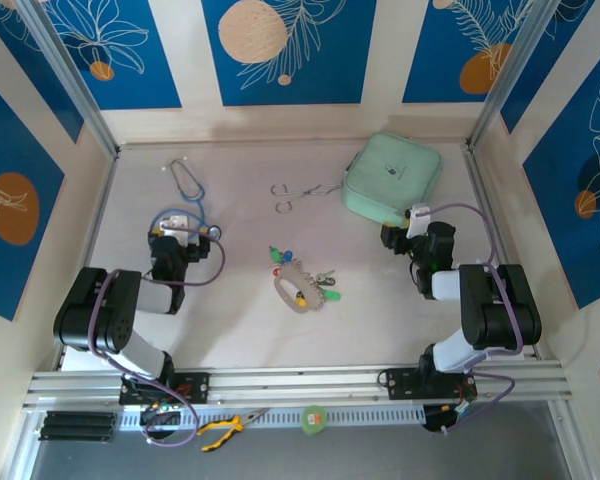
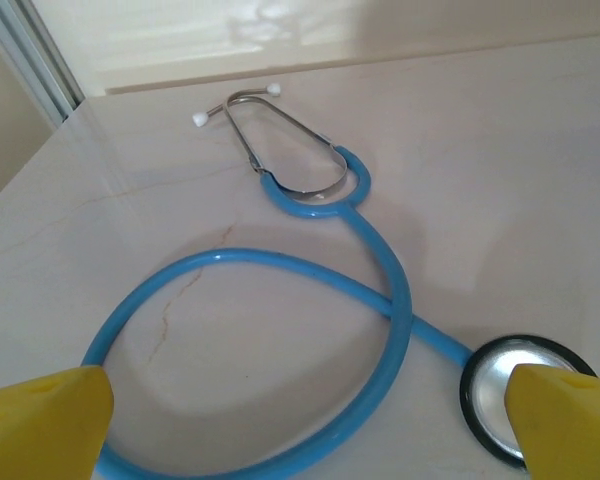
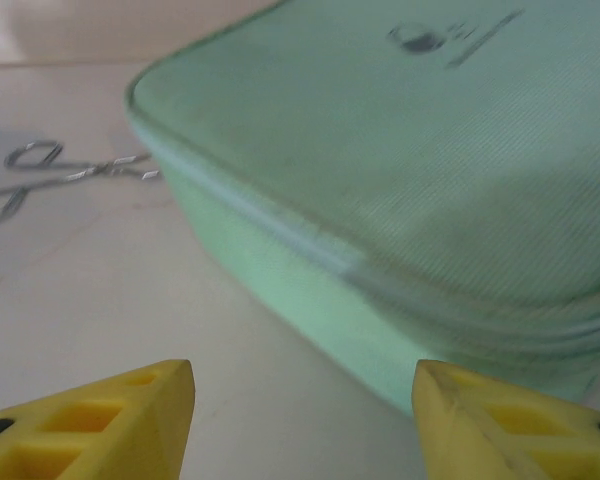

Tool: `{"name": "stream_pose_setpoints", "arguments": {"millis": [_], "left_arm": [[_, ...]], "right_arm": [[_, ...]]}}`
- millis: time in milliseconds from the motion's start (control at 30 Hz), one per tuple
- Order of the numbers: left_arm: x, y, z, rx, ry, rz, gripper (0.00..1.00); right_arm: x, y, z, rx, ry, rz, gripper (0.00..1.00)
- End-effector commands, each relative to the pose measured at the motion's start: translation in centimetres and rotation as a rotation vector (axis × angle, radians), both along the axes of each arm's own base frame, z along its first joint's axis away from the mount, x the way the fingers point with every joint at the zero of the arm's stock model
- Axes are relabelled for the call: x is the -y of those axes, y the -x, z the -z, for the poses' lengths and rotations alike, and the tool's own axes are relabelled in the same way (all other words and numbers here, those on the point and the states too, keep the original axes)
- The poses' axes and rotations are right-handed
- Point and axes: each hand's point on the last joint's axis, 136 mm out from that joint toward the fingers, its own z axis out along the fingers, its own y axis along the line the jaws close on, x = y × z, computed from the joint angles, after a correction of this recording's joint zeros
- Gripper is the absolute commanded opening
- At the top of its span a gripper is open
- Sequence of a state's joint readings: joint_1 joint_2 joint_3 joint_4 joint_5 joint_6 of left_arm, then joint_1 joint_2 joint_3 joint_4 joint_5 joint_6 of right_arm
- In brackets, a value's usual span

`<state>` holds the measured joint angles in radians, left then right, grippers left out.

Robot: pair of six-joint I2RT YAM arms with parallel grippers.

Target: Put the keys on the keyring

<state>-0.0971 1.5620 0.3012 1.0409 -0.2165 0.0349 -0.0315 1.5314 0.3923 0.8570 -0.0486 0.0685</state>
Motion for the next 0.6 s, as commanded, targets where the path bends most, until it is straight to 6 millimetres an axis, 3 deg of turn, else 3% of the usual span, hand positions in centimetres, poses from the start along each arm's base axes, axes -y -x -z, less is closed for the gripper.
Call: {"name": "stream_pose_setpoints", "arguments": {"millis": [0,133,400,433,467,567], "left_arm": [[0.9,0.3,-1.2,0.075,0.012,0.052,1.0],[2.2,-1.3,-0.3,-0.027,0.001,0.121,1.0],[2.1,-1.8,0.2,-0.062,0.042,0.145,1.0],[2.0,-1.7,0.1,-0.06,0.04,0.144,1.0],[2.1,-1.6,0.1,-0.055,0.039,0.147,1.0],[2.1,-1.5,-0.1,-0.043,0.039,0.147,1.0]], "right_arm": [[0.6,-0.2,0.0,-0.03,-0.027,0.039,0.61],[0.6,-0.4,-0.1,-0.019,-0.021,0.043,0.62],[0.6,-0.3,0.0,-0.026,-0.018,0.045,0.66],[0.6,-0.3,0.0,-0.024,-0.018,0.045,0.92],[0.6,-0.3,-0.1,-0.02,-0.014,0.046,0.99],[0.5,-0.6,0.1,-0.018,0.042,0.091,0.99]]}}
